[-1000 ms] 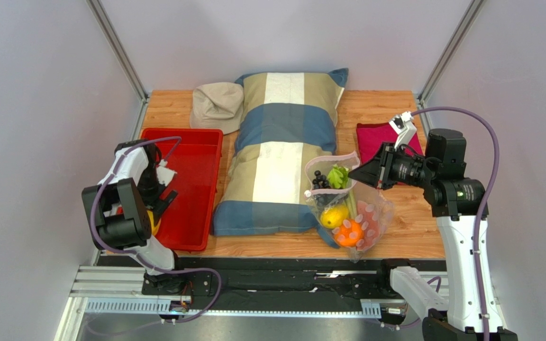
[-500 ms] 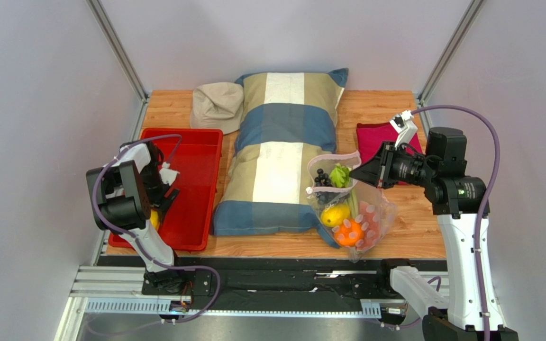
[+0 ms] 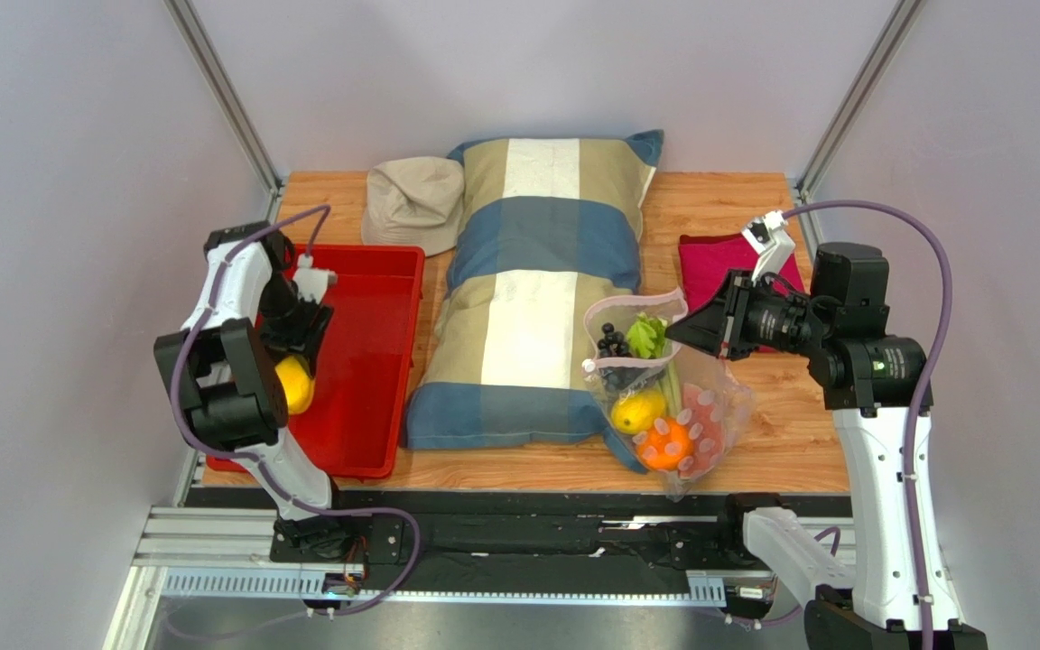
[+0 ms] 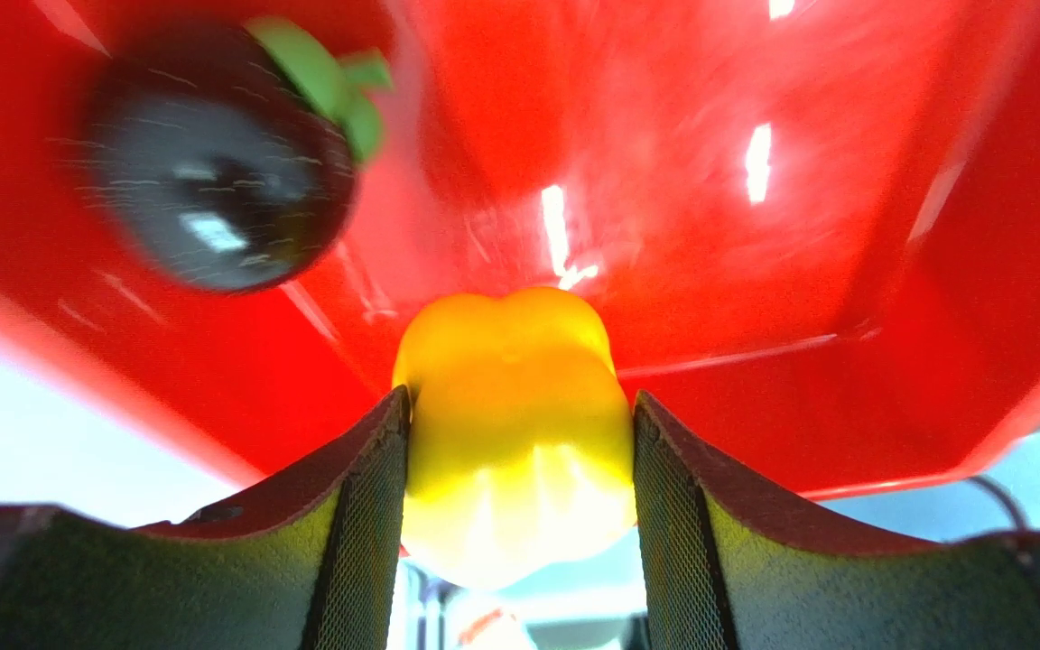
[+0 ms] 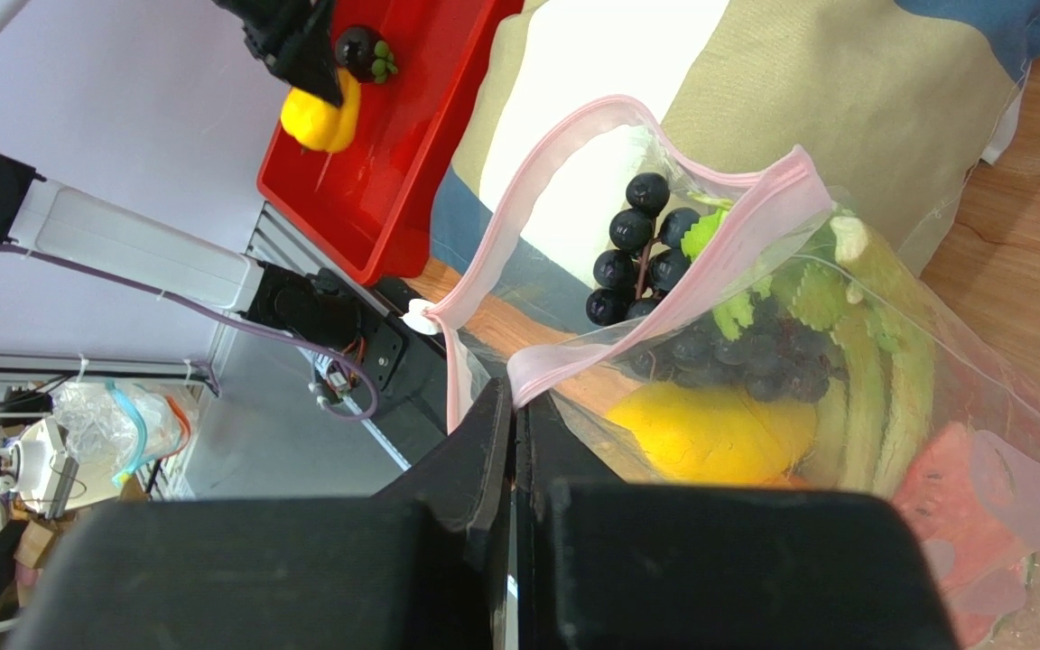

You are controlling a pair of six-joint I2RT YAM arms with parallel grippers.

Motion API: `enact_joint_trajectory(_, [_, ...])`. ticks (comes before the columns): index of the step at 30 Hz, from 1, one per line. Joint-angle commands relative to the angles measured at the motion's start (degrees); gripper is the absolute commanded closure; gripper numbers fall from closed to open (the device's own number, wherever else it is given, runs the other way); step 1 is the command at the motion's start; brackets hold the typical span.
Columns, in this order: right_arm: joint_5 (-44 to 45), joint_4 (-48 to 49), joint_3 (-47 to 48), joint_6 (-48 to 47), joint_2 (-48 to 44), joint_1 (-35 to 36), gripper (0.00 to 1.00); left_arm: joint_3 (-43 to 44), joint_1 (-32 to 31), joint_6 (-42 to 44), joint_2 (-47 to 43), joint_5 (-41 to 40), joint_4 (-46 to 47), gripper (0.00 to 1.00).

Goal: Place the food in the zip-top bag and seal the zipper
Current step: Pick up the fake vegetable from the bin.

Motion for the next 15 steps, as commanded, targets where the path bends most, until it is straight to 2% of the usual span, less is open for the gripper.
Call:
enact_joint_trajectory(1, [-0.7,3.4,1.3,0.1,-0.1,-0.3,1.00,9.5,-3.7,-2.0,-6.9,7.7,-5.0,0.59])
enact_joint_trajectory(6, [-0.3,3.7,1.1,0.9,0.3,-0.2,1.00,20.1,-7.6,-6.6,-10.0,16.9,-5.5,0.61])
enact_joint_trajectory(9, [0.2,3.8,0.6,1.3,0.4,-0.3,1.00,28.1,-11.0,-11.1,-11.7,22.8,-2.1,0.62])
enact_joint_trajectory(15, [1.1,4.2,-0.1,2.6,1.6,-0.3,1.00,48.3,-24.0,-22.5,-6.9,29.3,5.0,0.63])
